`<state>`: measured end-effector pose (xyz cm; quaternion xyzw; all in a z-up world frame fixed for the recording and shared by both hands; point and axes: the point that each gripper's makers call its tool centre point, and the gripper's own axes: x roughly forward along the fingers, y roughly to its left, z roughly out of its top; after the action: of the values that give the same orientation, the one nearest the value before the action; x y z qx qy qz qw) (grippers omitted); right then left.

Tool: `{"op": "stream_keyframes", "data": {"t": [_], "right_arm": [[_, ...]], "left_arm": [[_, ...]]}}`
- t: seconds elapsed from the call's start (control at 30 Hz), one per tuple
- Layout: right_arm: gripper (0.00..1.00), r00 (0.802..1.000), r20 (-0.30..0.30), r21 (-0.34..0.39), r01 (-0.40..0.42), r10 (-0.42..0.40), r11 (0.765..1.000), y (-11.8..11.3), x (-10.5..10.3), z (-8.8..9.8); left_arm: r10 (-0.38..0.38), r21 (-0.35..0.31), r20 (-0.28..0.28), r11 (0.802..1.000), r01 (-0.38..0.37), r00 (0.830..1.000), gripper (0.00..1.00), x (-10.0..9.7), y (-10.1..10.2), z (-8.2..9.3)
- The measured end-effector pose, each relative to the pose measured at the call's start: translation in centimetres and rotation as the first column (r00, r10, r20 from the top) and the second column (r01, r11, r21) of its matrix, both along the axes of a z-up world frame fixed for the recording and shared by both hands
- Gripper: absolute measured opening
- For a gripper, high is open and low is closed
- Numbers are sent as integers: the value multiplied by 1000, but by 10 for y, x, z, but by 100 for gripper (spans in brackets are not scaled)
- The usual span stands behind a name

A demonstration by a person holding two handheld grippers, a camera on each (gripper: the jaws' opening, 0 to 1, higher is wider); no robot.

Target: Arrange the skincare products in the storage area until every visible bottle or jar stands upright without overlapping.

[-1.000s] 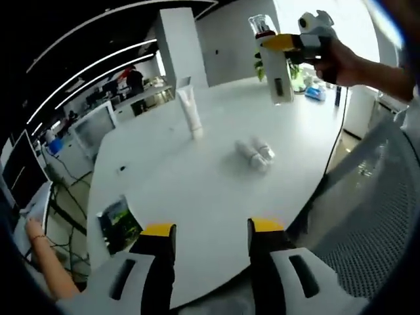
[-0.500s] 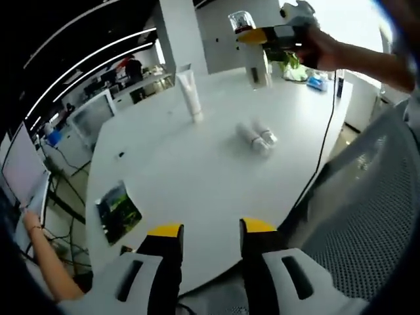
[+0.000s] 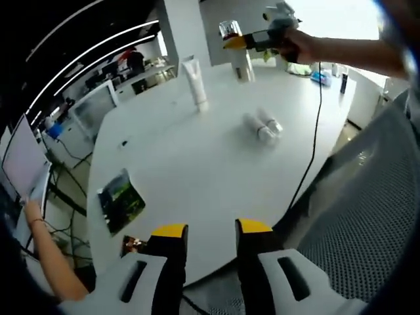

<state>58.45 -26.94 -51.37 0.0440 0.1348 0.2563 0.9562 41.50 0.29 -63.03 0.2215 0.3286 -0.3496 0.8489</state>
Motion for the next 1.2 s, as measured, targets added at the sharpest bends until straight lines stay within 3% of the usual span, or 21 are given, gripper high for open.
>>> {"op": "stream_keyframes", "data": {"t": [0.17, 0.3, 0.57, 0.83, 1.2], "right_arm": [[27, 1000, 3, -52, 3, -2, 999, -7, 16, -13], [27, 1000, -26, -13, 17, -18, 1000, -16, 28, -25], [27, 999, -35, -73, 9, -11, 997, -20, 49, -42], [27, 1000, -9, -131, 18, -19, 991, -32, 78, -60], [27, 999, 6, -130, 44, -43, 991, -46, 98, -80]], "left_arm": [[12, 2, -9, 1000, -12, 1000, 25, 0, 5, -2], [14, 9, -27, 1000, -14, 1000, 24, -2, 8, -6], [13, 14, -33, 1000, -13, 999, 23, -2, 11, -8], [12, 26, -50, 1000, -10, 999, 21, -3, 14, -12], [13, 44, -70, 999, -10, 997, 19, -5, 17, -16]]}}
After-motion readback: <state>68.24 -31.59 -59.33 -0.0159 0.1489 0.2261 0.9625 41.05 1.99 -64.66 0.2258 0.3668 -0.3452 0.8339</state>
